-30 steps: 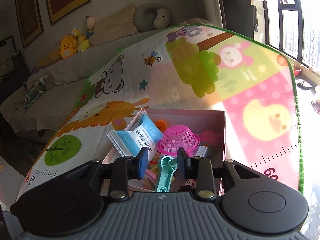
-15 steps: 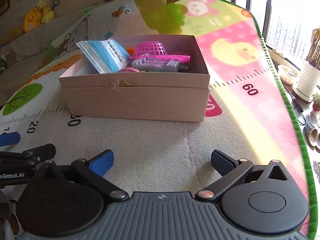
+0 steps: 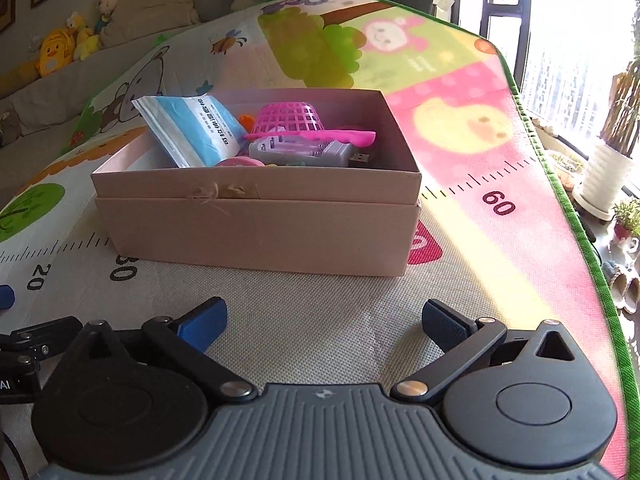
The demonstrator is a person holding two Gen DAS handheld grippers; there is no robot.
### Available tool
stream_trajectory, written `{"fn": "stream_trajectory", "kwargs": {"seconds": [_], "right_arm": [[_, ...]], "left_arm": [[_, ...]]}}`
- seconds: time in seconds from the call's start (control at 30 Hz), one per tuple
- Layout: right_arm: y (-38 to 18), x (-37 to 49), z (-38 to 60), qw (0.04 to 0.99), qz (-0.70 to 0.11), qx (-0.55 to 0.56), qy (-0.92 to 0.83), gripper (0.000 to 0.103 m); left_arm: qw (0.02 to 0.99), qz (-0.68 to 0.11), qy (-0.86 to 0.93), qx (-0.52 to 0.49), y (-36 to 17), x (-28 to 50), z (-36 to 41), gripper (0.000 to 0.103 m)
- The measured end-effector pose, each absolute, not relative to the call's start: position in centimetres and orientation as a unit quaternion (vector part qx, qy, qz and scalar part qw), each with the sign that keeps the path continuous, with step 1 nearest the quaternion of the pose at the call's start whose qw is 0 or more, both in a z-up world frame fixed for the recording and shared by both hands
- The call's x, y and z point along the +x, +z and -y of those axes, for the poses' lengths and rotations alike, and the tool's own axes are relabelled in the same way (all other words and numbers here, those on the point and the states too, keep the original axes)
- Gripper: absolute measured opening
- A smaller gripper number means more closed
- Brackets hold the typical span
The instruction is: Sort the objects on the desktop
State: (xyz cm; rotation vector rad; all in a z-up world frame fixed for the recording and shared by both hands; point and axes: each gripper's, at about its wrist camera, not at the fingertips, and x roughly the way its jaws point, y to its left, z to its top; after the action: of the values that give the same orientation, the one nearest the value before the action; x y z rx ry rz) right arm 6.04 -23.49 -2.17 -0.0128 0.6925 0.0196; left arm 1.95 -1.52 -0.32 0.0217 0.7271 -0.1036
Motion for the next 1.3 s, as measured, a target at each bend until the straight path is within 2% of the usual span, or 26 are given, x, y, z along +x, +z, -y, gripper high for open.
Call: {"fn": "stream_trajectory", "kwargs": {"seconds": [1.3], "right_arm": [[-2.20,6.17,23.41,0.940,-0.340,-0.006,0.010,0.103]], "left_arm": [[0.934,-0.353,-0.057,0.002,-0.28,1.82,1.42,0.103]]}}
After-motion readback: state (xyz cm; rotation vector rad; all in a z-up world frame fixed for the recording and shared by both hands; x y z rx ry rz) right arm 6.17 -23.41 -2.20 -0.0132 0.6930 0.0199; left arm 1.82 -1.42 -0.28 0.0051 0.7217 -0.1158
